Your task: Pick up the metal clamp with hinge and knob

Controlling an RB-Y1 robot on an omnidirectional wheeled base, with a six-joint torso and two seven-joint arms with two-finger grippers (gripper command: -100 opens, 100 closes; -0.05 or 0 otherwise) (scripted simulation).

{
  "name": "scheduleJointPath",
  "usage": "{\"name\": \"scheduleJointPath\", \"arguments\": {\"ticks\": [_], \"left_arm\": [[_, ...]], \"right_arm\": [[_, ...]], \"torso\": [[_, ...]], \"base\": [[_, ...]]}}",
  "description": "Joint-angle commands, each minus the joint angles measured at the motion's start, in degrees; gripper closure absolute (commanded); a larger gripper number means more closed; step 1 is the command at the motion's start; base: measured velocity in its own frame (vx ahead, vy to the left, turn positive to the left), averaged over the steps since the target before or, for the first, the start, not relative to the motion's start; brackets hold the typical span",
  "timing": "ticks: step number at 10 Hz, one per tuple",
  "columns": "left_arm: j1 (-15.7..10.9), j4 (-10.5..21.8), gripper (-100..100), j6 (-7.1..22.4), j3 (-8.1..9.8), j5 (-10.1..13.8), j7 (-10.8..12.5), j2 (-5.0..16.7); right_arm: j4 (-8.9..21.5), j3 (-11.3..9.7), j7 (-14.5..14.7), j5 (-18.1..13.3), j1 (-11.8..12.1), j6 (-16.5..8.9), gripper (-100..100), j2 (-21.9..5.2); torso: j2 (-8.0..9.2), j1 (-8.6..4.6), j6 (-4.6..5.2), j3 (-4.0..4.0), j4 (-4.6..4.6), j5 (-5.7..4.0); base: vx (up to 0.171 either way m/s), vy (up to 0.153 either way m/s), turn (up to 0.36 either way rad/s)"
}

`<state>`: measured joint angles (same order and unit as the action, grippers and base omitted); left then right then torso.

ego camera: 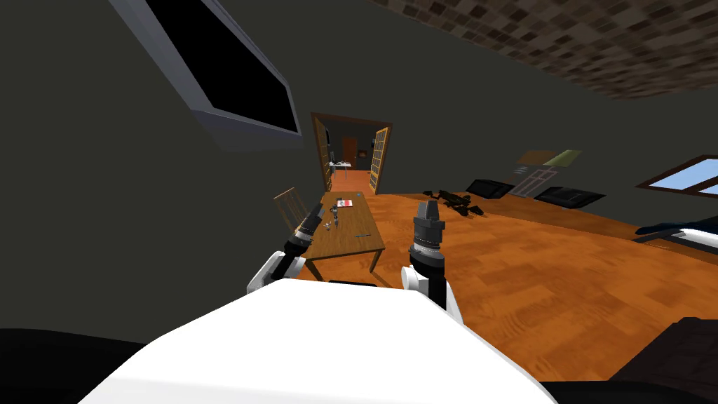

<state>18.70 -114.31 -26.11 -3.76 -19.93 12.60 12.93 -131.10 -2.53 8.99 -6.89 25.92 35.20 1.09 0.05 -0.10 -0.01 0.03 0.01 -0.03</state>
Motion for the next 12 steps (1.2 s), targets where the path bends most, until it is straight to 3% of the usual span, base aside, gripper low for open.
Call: {"name": "scheduleJointPath", "arguments": {"ticks": [1, 2, 3, 4, 5, 6, 7, 8, 9, 10, 11, 12], "left_arm": [[-1.59, 2.86, -100, 0.83, 0.07, -2.18, 0.92, 1.72], [-1.59, 3.82, -100, 0.83, 0.07, -2.18, 0.92, 1.72], [-3.01, 5.78, -100, 1.8, -0.22, -4.33, 1.49, 2.97], [-3.01, 6.77, -100, 1.8, -0.22, -4.33, 1.49, 2.97], [-4.46, 9.03, -100, 2.8, -0.54, -6.53, 2.07, 4.23], [-4.46, 9.78, -100, 2.8, -0.54, -6.53, 2.07, 4.23], [-5.93, 11.93, -100, 3.81, -0.89, -8.75, 2.63, 5.49], [-5.93, 12.84, -100, 3.81, -0.89, -8.75, 2.63, 5.49], [-7.4, 14.88, -100, 4.85, -1.27, -10.99, 3.19, 6.75], [-7.4, 15.93, -100, 4.85, -1.27, -10.99, 3.19, 6.75], [-8.88, 18.15, -100, 5.9, -1.68, -13.21, 3.73, 8.0], [-8.88, 19.03, -100, 5.9, -1.68, -13.21, 3.73, 8.0]], "right_arm": [[0.0, 0.0, 0.0, 0.0, 0.0, 0.0, 0, 0.0], [0.0, 0.0, 0.0, 0.0, 0.0, 0.0, 0, 0.0], [0.0, 0.0, 0.0, 0.0, 0.0, 0.0, 0, 0.0], [0.0, 0.0, 0.0, 0.0, 0.0, 0.0, 0, 0.0], [0.0, 0.0, 0.0, 0.0, 0.0, 0.0, 0, 0.0], [0.0, 0.0, 0.0, 0.0, 0.0, 0.0, 0, 0.0], [0.0, 0.0, 0.0, 0.0, 0.0, 0.0, 0, 0.0], [0.0, 0.0, 0.0, 0.0, 0.0, 0.0, 0, 0.0], [0.0, 0.0, 0.0, 0.0, 0.0, 0.0, 0, 0.0], [0.0, 0.0, 0.0, 0.0, 0.0, 0.0, 0, 0.0], [0.0, 0.0, 0.0, 0.0, 0.0, 0.0, 0, 0.0], [0.0, 0.0, 0.0, 0.0, 0.0, 0.0, 0, 0.0]], "torso": [[0.0, 0.0, 0.0, 0.0, 0.0, 0.0], [-0.01, -0.01, 0.02, -0.01, 0.0, 0.0], [0.01, 0.02, -0.01, 0.0, 0.0, 0.0], [0.0, -0.01, 0.02, 0.0, 0.0, 0.0], [0.0, 0.0, -0.01, 0.0, 0.0, 0.0], [-0.02, -0.03, 0.02, -0.01, 0.0, 0.0], [-0.02, 0.0, -0.01, -0.01, 0.0, 0.0], [-0.01, -0.01, 0.01, -0.01, 0.0, 0.0], [-0.01, 0.02, -0.01, -0.01, 0.0, 0.0], [-0.01, 0.02, 0.01, -0.01, 0.0, 0.0], [-0.01, 0.02, -0.01, -0.01, 0.0, 0.0], [-0.01, 0.0, 0.0, 0.0, 0.0, 0.0]], "base": [[-0.014, -0.033, -0.106], [-0.016, -0.025, -0.04], [-0.018, -0.035, -0.092], [-0.013, -0.031, -0.057], [-0.011, -0.038, -0.116], [-0.008, -0.028, -0.047], [-0.012, -0.033, -0.103], [-0.011, -0.025, -0.058], [-0.014, -0.028, -0.086], [-0.009, -0.027, -0.074], [-0.012, -0.032, -0.111], [-0.007, -0.026, -0.062]]}}
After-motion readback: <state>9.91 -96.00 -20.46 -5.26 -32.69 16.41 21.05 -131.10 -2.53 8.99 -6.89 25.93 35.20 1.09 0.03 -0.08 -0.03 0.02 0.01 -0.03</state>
